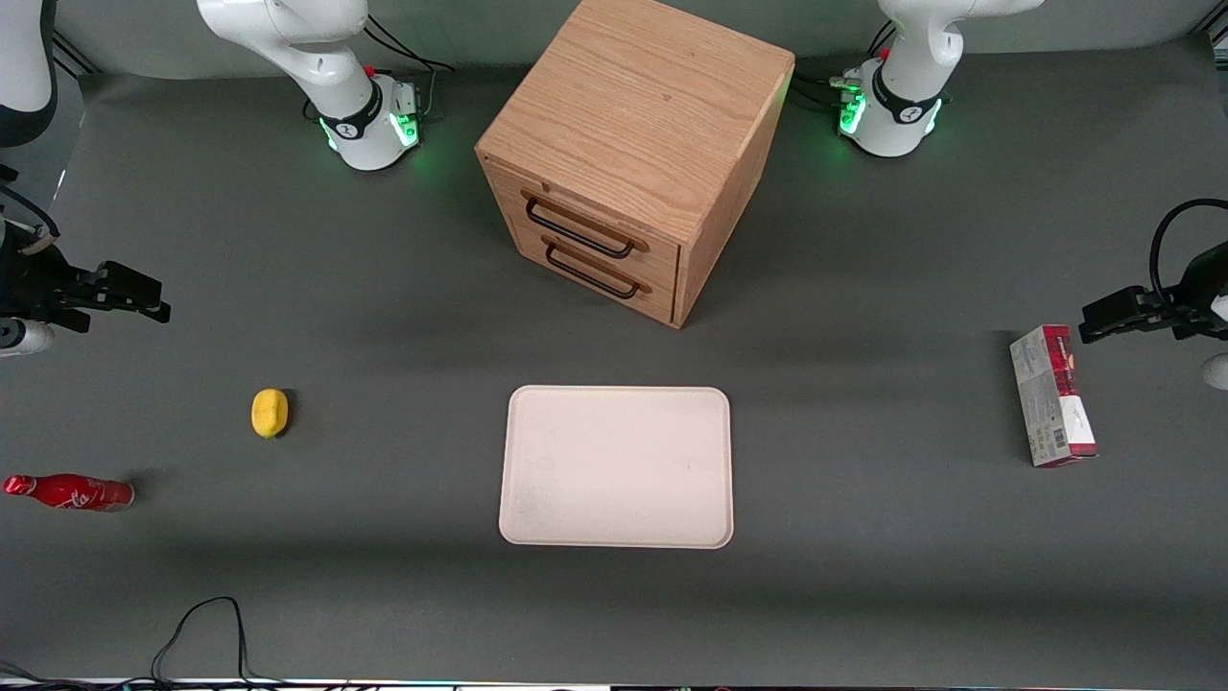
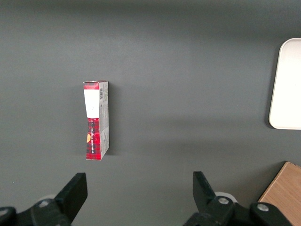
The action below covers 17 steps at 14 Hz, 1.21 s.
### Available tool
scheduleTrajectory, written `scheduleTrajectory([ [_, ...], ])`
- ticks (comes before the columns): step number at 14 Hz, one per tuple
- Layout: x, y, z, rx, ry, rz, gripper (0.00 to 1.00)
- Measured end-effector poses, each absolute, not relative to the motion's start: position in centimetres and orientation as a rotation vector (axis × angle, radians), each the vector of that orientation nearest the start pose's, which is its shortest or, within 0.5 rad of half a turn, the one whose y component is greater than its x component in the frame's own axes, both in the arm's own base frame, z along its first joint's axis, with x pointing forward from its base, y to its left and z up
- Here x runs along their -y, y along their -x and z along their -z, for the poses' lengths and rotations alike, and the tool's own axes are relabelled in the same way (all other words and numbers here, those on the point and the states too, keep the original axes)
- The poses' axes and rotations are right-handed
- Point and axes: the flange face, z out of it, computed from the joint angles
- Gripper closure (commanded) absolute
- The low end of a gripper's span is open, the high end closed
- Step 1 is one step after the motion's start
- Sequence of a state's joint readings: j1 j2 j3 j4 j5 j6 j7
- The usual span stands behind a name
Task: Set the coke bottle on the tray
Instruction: 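Move the right gripper over the red Coca-Cola bottle lying on the table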
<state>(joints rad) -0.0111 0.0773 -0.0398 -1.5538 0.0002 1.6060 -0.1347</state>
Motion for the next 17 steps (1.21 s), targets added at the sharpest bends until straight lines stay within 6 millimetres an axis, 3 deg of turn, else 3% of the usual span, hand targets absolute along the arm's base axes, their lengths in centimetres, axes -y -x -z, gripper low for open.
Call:
scheduleTrajectory([
  [8,2.9,-58.0,-59.2,0.125,3.14,-0.038,0.0],
  [11,3.8,-58.9,-60.1,0.1,3.145,0.004,0.0],
  [14,7.1,-60.9,-60.4,0.057,3.153,0.036,0.0],
  [17,13.7,-62.7,-59.2,0.078,3.142,-0.017,0.0],
])
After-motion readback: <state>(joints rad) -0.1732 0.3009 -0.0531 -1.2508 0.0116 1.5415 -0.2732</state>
